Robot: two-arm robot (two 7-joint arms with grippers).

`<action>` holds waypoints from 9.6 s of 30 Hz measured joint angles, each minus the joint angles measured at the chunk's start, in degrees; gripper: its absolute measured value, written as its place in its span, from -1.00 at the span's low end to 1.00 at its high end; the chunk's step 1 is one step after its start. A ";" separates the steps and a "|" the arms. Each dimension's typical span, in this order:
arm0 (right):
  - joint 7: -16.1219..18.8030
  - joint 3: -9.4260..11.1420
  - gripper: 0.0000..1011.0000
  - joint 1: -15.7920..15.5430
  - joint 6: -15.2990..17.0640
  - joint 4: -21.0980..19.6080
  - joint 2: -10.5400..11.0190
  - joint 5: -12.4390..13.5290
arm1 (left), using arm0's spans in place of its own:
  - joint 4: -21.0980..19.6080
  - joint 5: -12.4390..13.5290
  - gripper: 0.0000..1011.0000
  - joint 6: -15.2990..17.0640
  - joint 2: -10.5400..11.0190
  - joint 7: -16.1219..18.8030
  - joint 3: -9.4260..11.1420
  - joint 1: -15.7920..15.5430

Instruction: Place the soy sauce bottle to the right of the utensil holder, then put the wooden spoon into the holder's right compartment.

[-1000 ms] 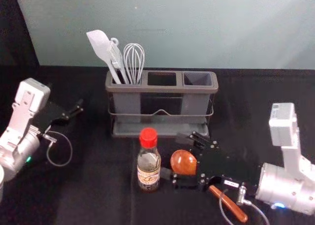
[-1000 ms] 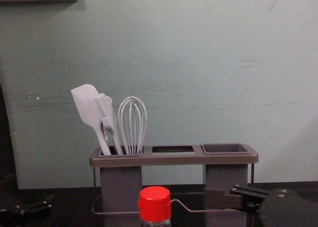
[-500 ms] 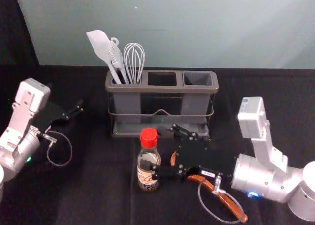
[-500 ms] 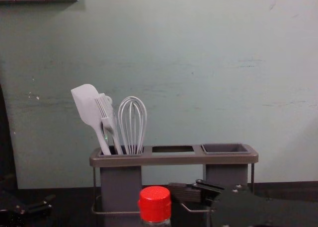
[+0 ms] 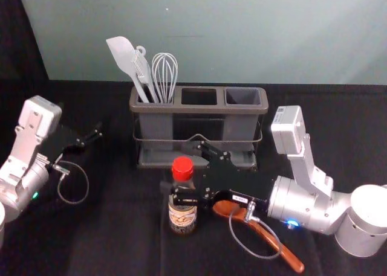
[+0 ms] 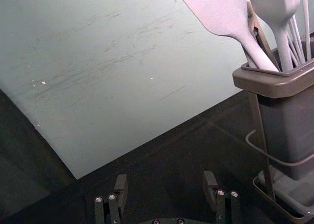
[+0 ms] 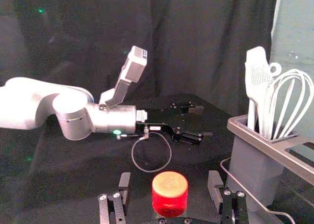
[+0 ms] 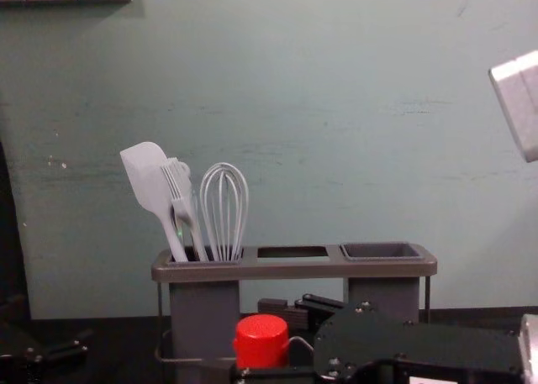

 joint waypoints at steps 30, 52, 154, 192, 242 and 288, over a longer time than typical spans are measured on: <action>-0.14 -0.20 0.12 0.43 0.08 0.64 -0.45 -0.06 | 0.00 0.00 0.99 0.00 0.00 0.00 0.00 0.00; -1.17 1.11 -0.25 -0.33 1.03 -3.25 1.04 0.73 | 0.00 0.00 0.99 0.00 0.00 0.00 0.00 0.00; -9.26 18.02 -0.25 2.00 -2.29 13.15 -2.24 -2.00 | 0.00 0.00 0.99 0.00 0.00 0.00 0.00 0.00; -8.71 18.30 -0.25 2.71 -2.84 16.19 -2.93 -2.46 | 0.00 0.00 0.99 0.00 0.00 0.00 0.00 0.00; -9.26 20.82 0.99 -1.64 -2.54 8.40 -0.45 -0.77 | 0.00 0.00 0.99 0.00 0.00 0.00 0.00 0.00; -9.36 -1.14 0.99 4.43 46.69 -12.58 9.92 -5.29 | 0.00 0.00 0.99 0.00 0.00 0.00 0.00 0.00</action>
